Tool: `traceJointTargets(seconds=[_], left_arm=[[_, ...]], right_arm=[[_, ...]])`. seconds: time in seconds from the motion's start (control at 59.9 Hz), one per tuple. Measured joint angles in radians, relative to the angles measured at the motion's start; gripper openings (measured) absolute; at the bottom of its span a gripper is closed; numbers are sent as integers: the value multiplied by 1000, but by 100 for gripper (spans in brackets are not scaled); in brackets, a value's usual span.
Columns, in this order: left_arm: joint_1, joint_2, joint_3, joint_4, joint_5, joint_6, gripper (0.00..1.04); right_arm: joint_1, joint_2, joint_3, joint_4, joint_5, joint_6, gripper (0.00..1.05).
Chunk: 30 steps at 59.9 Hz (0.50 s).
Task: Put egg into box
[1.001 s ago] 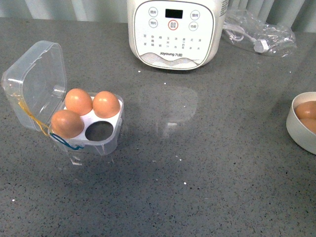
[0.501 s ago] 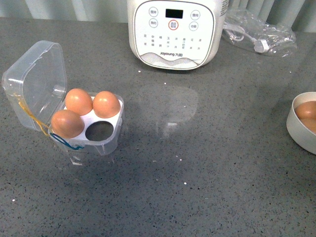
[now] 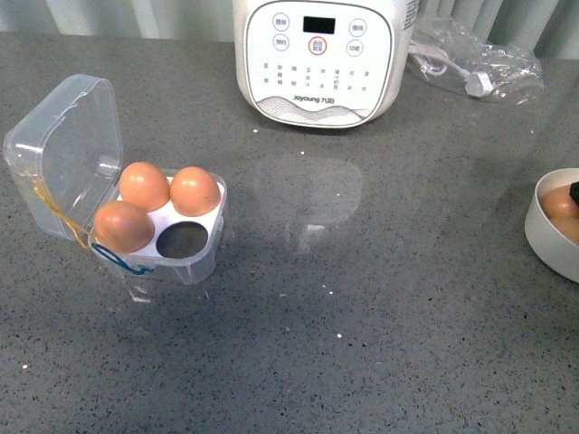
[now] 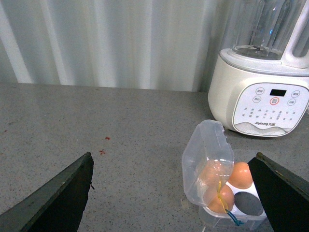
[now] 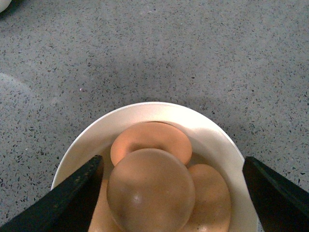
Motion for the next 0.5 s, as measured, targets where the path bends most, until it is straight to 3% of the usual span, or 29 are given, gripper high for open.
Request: traceJointTargets(seconds=[0.234, 0.501], left_arm=[[0, 0, 0, 0, 0, 0, 98], [0, 0, 0, 0, 0, 0, 98]], right_arm=[[3, 6, 10, 2, -10, -8, 45], [22, -70, 5, -41, -21, -39, 42]])
